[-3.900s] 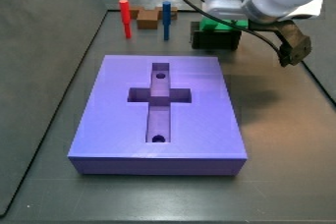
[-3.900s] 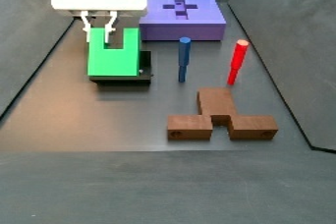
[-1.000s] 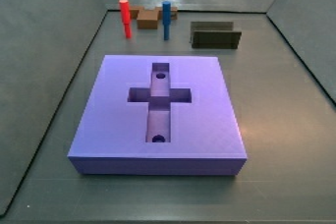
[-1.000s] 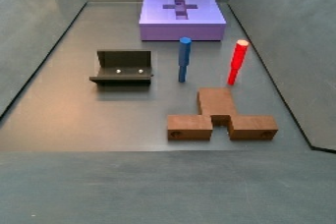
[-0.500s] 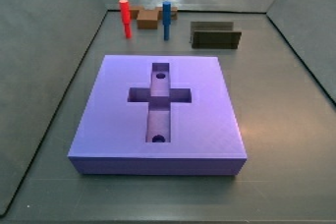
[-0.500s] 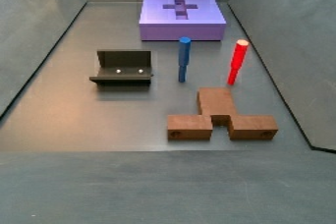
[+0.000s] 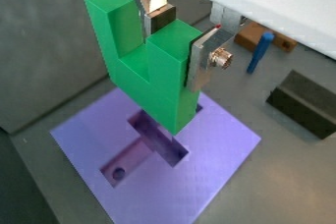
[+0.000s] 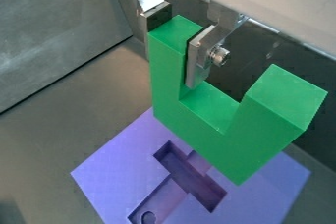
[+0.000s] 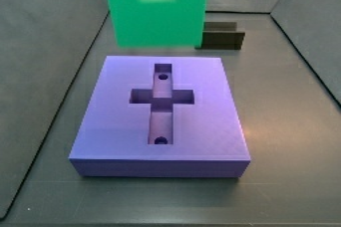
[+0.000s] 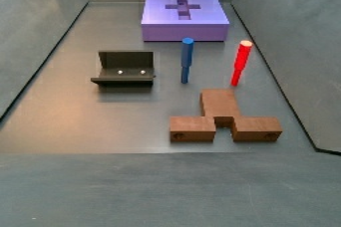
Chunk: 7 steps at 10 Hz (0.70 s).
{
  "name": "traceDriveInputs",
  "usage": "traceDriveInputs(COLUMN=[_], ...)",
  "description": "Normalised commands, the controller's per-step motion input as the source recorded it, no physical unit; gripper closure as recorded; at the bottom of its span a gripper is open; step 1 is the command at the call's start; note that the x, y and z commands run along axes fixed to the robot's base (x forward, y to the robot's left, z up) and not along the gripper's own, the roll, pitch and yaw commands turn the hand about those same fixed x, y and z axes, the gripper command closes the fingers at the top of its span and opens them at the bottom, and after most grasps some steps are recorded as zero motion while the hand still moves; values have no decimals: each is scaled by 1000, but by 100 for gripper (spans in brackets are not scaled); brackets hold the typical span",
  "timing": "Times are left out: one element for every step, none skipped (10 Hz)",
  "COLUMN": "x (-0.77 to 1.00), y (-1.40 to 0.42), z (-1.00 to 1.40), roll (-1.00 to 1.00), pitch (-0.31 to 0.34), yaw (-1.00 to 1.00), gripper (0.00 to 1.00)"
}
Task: Pick up the green object. Move up. Place the green object on the fixture. Regrasp the green object. Move to above the board. Insert the green object.
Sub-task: Insert the green object.
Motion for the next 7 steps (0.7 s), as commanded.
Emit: traceDriveInputs(x=[0, 0, -69, 0, 0, -6, 0], y=[26, 17, 143, 149, 137, 194, 0], z=[-654, -634, -763, -829, -697, -469, -323], roll=[-126, -131, -83, 0, 41, 174, 180], pitch=[-250, -256, -223, -100, -59, -40, 0], yaw=[86, 63, 6, 0, 0, -17, 0], gripper=[100, 100, 100, 100, 100, 100, 100])
